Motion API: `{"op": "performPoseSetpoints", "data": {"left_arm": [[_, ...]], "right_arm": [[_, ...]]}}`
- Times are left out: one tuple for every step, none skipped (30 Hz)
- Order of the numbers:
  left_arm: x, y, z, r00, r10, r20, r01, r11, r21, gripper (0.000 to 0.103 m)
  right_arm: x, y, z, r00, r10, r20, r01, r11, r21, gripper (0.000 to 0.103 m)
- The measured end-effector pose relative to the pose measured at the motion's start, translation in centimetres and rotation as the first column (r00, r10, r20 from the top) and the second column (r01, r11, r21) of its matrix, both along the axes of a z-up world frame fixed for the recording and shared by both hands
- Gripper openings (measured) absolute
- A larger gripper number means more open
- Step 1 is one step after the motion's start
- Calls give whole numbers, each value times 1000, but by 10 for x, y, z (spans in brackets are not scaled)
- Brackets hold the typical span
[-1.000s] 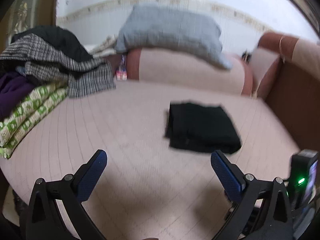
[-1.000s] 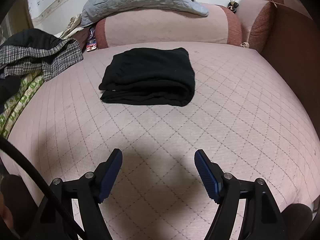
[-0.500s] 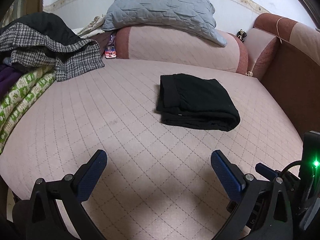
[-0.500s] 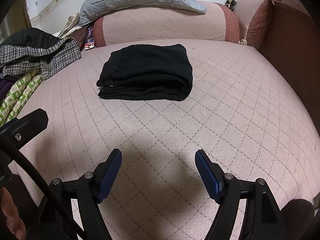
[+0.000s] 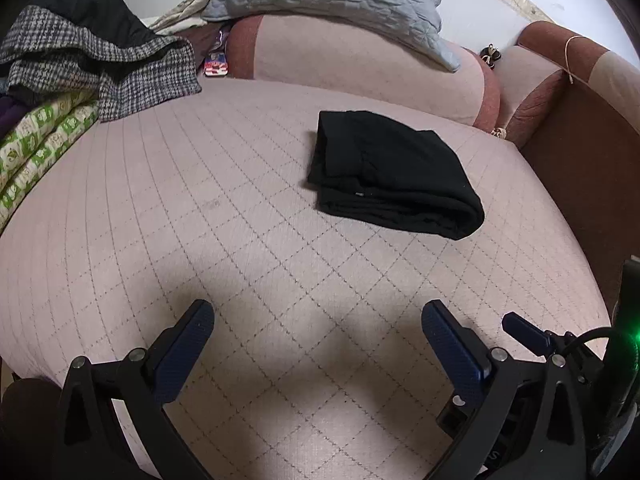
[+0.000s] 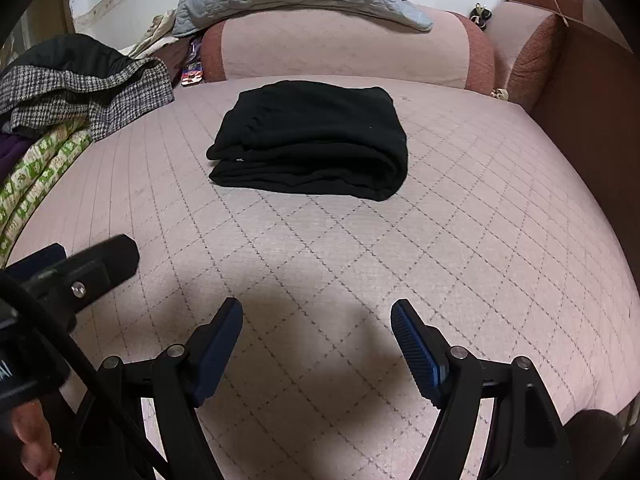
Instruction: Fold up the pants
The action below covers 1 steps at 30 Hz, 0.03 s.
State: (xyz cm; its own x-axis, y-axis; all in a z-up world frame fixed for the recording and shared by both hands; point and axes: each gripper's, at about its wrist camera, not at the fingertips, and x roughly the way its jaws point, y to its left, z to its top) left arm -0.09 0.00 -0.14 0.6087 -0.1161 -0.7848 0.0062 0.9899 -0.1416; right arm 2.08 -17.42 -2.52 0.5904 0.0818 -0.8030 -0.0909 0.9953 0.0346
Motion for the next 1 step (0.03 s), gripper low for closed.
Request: {"op": "performPoseSetpoints", "data": {"left_arm": [[1,0,-1,1000,1,-6,-1,1000,-4,103]], "right_arm": [[2,1,-1,1000,3,-4,-3,1000,-3,81]]}}
